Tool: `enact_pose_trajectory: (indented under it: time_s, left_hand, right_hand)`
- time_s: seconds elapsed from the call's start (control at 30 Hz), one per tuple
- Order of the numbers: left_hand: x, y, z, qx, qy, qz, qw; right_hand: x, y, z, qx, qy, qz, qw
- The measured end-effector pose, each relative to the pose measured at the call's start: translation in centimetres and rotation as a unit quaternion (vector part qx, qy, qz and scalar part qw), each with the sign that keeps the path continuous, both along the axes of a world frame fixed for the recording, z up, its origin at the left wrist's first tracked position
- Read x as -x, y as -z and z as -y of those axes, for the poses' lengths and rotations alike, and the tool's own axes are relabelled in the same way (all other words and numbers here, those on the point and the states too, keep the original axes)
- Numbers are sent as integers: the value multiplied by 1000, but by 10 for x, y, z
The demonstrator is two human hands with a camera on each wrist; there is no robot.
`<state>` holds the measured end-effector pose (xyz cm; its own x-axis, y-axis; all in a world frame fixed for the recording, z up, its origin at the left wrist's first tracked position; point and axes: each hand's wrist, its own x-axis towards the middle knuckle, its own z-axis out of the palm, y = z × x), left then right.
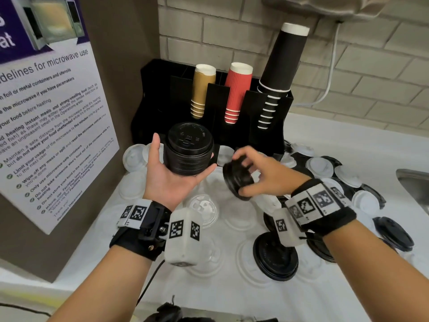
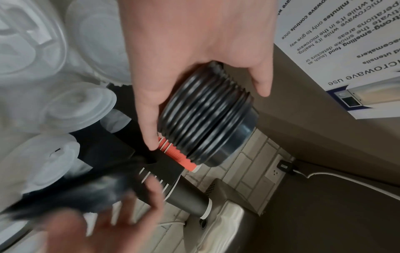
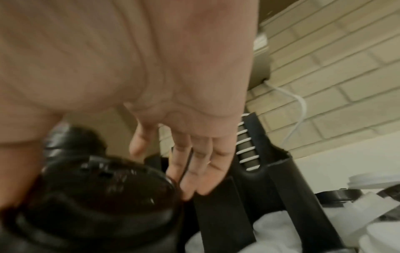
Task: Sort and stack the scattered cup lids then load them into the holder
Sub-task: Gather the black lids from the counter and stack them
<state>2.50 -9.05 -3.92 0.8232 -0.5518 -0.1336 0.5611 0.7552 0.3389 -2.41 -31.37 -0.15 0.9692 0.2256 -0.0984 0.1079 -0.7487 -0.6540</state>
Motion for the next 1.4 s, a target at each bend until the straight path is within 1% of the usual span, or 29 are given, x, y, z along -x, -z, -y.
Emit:
enact_pose_trajectory:
  time_s: [0.07, 0.13, 0.17, 0.23, 0.33, 0.43, 0.63, 0.87, 1.13, 1.27, 1.33, 1.4]
  left_hand:
    - [0, 0, 1, -17, -6, 6, 1000]
    - [-1, 1, 2, -30, -7, 20, 999]
    - [-1, 2, 2, -34, -1, 29, 999]
    - [0, 6, 5, -42, 20, 47, 998]
    - [3, 10, 11, -49, 52, 64, 995]
    - [5, 13, 16, -56, 60, 63, 995]
    - [9, 19, 25, -73, 78, 58, 993]
    - [11, 19, 32, -66, 68, 55, 994]
    - [14, 19, 39, -48, 73, 50, 995]
    - [16, 21, 36, -30, 73, 49, 996]
    - [15, 21, 33, -26, 70, 48, 996]
    - [13, 21, 30, -35, 64, 51, 996]
  right_hand:
    - [0, -10, 0, -84, 34, 58, 994]
    - [0, -18, -4, -155, 54, 101, 981]
    - [-1, -21, -7, -180, 55, 112, 976]
    - [-3, -25, -16, -197, 45, 126, 971]
    - [-5, -28, -28, -177, 23, 152, 972]
    - [-8, -28, -33, -148, 19, 170, 974]
    - [-10, -29, -35, -136, 13, 155, 978]
    - [-3, -26, -36, -100, 18, 181, 978]
    - [3, -34, -34, -51, 3, 181, 982]
    - [9, -37, -32, -39, 7, 194, 980]
    - [16, -37, -27, -49, 16, 202, 978]
    - [27, -36, -19, -36, 19, 183, 982]
